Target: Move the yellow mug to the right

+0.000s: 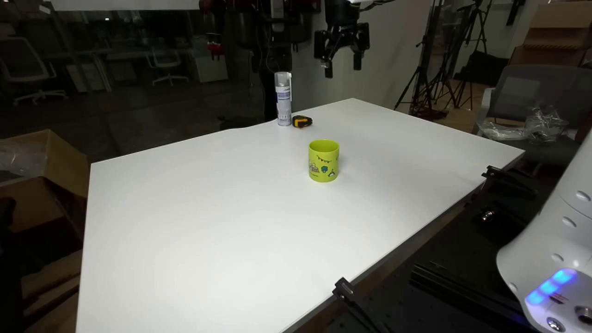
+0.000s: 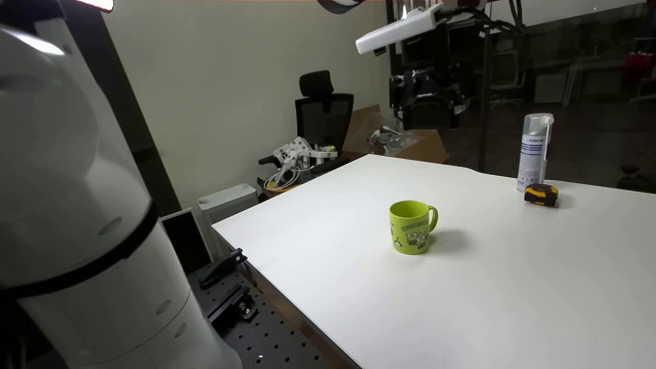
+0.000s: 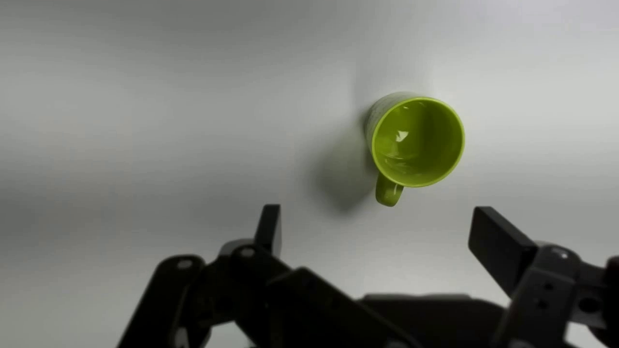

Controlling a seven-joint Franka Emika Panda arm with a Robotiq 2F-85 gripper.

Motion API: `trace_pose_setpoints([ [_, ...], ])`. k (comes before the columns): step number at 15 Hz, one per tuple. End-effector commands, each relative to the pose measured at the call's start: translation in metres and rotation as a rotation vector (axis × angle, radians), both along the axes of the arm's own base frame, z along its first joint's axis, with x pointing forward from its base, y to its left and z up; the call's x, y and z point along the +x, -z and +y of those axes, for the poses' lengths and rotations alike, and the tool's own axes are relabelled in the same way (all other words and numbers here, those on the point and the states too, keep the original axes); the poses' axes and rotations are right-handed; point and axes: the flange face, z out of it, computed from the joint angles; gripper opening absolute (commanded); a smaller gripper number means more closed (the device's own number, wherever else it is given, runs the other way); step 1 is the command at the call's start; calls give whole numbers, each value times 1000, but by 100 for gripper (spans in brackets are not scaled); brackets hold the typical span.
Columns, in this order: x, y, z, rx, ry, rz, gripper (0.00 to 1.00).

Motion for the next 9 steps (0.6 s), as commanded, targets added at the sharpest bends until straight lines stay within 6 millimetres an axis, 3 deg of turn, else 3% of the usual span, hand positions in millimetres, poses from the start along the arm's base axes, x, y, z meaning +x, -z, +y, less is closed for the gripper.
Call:
trace_pose_setpoints([
  [1,17,24,-2,9,33,-9,100],
  [5,27,85,-16,16,31,49,100],
  [9,25,146,-9,12,-30,153,100],
])
